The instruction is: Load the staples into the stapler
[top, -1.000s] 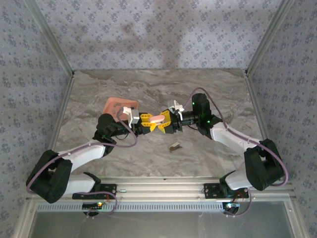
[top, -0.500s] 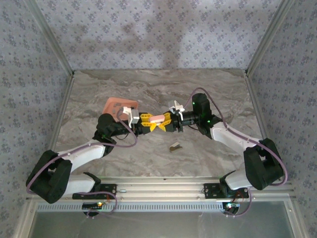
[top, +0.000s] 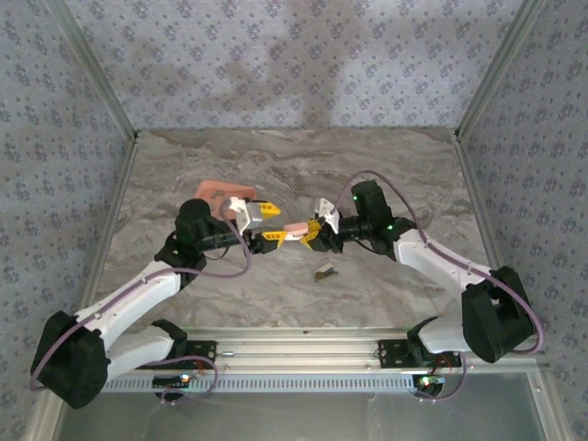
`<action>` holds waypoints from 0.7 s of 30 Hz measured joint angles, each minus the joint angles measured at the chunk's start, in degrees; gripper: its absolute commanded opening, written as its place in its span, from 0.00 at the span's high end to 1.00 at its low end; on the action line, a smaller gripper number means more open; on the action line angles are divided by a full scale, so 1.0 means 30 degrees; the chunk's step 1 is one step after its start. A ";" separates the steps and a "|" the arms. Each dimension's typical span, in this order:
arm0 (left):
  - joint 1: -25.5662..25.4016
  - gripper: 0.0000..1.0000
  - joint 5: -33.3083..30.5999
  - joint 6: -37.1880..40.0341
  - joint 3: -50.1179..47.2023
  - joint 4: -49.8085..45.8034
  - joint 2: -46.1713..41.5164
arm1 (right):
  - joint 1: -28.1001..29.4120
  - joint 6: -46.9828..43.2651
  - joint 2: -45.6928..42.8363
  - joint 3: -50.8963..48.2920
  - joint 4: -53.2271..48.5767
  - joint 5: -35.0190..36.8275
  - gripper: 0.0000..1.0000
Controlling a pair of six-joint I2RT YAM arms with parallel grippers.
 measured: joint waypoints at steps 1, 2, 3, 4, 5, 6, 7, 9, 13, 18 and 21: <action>0.0000 0.41 -0.0153 0.0750 0.0408 -0.1268 0.0036 | 0.0357 -0.0474 0.0000 0.0109 -0.0561 0.0860 0.88; -0.0022 0.41 -0.0284 0.1406 0.0736 -0.2324 0.0095 | 0.0721 -0.0903 0.0000 0.0219 -0.1078 0.1661 0.88; -0.0073 0.41 -0.0364 0.1938 0.0969 -0.3104 0.0175 | 0.1027 -0.1253 0.0000 0.0321 -0.1486 0.2317 0.88; -0.0168 0.41 -0.0423 0.2572 0.1195 -0.3920 0.0321 | 0.1384 -0.1625 0.0007 0.0415 -0.1909 0.2965 0.88; -0.0357 0.41 -0.0452 0.3191 0.1341 -0.4641 0.0525 | 0.1705 -0.1967 0.0022 0.0510 -0.2259 0.3526 0.88; -0.0532 0.41 -0.0503 0.3636 0.1443 -0.5151 0.0736 | 0.1945 -0.2193 0.0036 0.0576 -0.2499 0.3905 0.88; -0.0758 0.41 -0.0510 0.4073 0.1537 -0.5683 0.1071 | 0.2171 -0.2412 0.0073 0.0641 -0.2710 0.4269 0.88; -0.1093 0.41 -0.0532 0.4685 0.1778 -0.6579 0.1792 | 0.2535 -0.2754 0.0182 0.0750 -0.3009 0.4860 0.88; -0.1596 0.42 -0.0721 0.5464 0.2412 -0.7876 0.3249 | 0.3002 -0.3242 0.0328 0.0940 -0.3453 0.5523 0.88; -0.1982 0.47 -0.0889 0.5887 0.2951 -0.8393 0.4291 | 0.3126 -0.3512 0.0364 0.1035 -0.3512 0.5588 0.88; -0.2011 0.54 -0.0874 0.5901 0.2980 -0.8349 0.4393 | 0.3126 -0.3519 0.0401 0.1035 -0.3512 0.5588 0.88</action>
